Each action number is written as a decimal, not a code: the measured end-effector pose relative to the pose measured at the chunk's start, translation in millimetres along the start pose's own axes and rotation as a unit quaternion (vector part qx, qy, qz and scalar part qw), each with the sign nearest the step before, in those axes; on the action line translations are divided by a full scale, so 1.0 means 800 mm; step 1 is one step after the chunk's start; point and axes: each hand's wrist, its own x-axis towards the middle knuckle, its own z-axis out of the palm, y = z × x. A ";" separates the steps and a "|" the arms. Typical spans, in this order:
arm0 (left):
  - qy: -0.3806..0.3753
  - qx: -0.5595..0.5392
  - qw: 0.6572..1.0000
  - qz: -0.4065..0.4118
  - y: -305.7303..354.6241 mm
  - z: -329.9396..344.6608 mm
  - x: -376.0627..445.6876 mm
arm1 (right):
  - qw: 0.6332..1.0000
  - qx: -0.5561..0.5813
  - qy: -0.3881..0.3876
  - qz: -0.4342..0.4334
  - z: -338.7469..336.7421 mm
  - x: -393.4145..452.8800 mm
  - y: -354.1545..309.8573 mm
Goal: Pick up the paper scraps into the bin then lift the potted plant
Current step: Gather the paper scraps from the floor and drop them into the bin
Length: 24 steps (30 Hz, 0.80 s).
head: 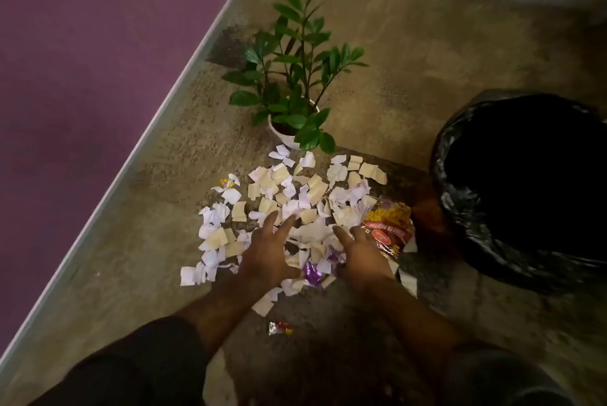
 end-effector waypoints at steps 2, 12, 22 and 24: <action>-0.006 0.003 1.000 -0.011 -0.004 0.027 0.020 | 1.000 -0.019 0.004 -0.010 0.023 0.023 0.001; -0.037 0.053 0.998 -0.008 -0.022 0.090 0.085 | 0.995 -0.089 0.029 -0.032 0.103 0.080 0.020; 0.017 0.024 0.997 0.070 -0.020 0.127 0.088 | 0.995 0.017 0.099 -0.009 0.051 0.074 0.032; 0.047 -0.014 0.996 0.071 -0.020 0.123 0.097 | 0.995 0.023 0.101 -0.005 0.036 0.074 0.030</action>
